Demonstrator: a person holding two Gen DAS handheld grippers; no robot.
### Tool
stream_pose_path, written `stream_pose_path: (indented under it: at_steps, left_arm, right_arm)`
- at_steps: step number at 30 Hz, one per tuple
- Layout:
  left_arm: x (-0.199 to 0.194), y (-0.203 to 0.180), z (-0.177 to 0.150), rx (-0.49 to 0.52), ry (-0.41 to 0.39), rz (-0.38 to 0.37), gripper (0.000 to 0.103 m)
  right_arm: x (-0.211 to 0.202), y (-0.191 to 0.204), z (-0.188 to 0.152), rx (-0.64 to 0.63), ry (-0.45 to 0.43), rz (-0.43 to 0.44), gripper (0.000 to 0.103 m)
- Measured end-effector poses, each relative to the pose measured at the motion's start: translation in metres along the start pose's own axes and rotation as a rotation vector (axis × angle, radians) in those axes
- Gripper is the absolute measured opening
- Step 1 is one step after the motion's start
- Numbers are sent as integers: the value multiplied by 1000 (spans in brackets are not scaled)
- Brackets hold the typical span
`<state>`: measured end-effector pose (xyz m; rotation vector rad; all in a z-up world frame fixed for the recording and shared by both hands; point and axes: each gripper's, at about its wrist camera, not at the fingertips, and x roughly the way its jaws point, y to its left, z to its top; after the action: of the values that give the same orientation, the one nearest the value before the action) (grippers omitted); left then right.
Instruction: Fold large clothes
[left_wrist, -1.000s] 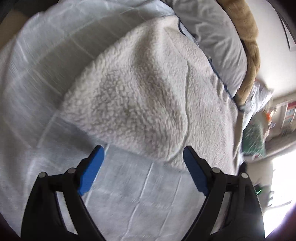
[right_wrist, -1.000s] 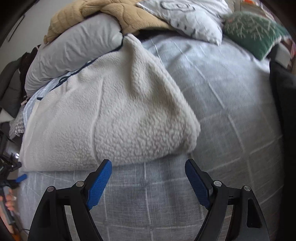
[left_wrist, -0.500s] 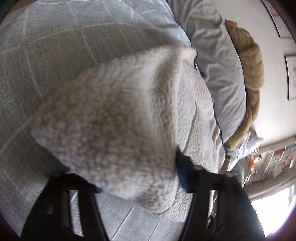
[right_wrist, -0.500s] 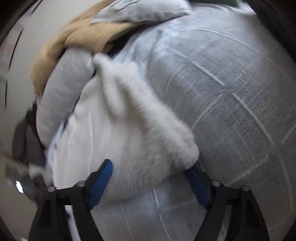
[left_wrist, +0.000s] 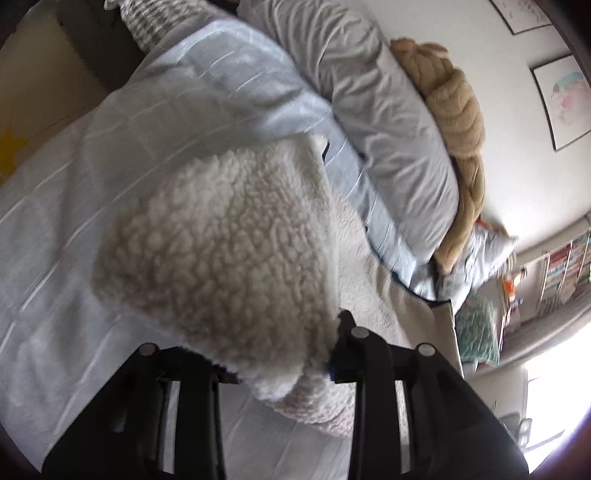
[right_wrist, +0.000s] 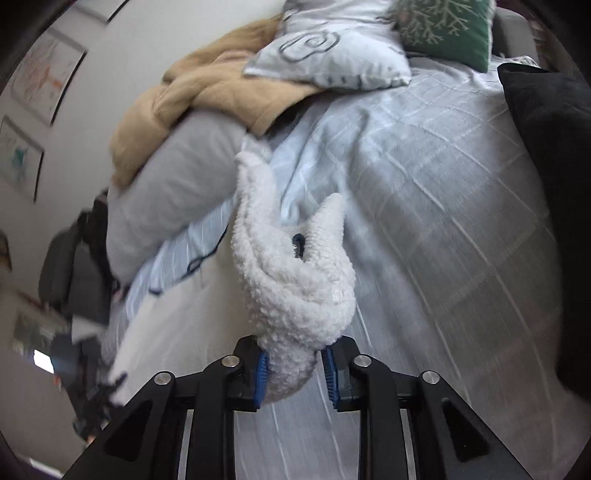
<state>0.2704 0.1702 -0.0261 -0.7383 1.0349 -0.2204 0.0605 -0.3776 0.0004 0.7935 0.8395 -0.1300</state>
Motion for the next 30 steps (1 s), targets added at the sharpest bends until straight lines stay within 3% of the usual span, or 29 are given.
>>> stream_pose_path:
  at_steps: [2, 4, 6, 8, 12, 14, 16, 19, 22, 24, 26, 30]
  left_arm:
    - [9, 20, -11, 2, 46, 23, 41]
    - [24, 40, -20, -22, 88, 61, 46]
    - [33, 56, -26, -59, 80, 37, 55]
    - [35, 60, -25, -53, 54, 11, 61]
    - [42, 61, -24, -56, 25, -7, 65]
    - [47, 65, -24, -94, 0, -25, 65]
    - [45, 69, -27, -129, -26, -40, 64]
    - [42, 64, -29, -117, -69, -37, 49]
    - [35, 50, -30, -55, -119, -9, 39]
    - [27, 38, -30, -2, -150, 3, 36]
    - [19, 18, -30, 67, -193, 21, 35]
    - [0, -13, -31, 173, -268, 10, 34]
  right_arm:
    - [4, -6, -17, -43, 64, -45, 35]
    - [14, -15, -33, -91, 114, -127, 47]
    - [25, -23, -46, -166, 148, -235, 58]
    - [23, -25, -49, -237, 115, -311, 66]
    - [2, -4, -37, -329, -22, -371, 67]
    - [-2, 16, -28, -386, -101, -362, 62]
    - [6, 35, -18, -427, -156, -305, 39]
    - [41, 52, -2, -452, -174, -208, 19]
    - [80, 45, 10, -426, -133, -253, 12]
    - [119, 23, 21, -371, -44, -364, 7]
    - [144, 4, 27, -310, 29, -366, 6]
    - [115, 26, 24, -331, -42, -353, 11]
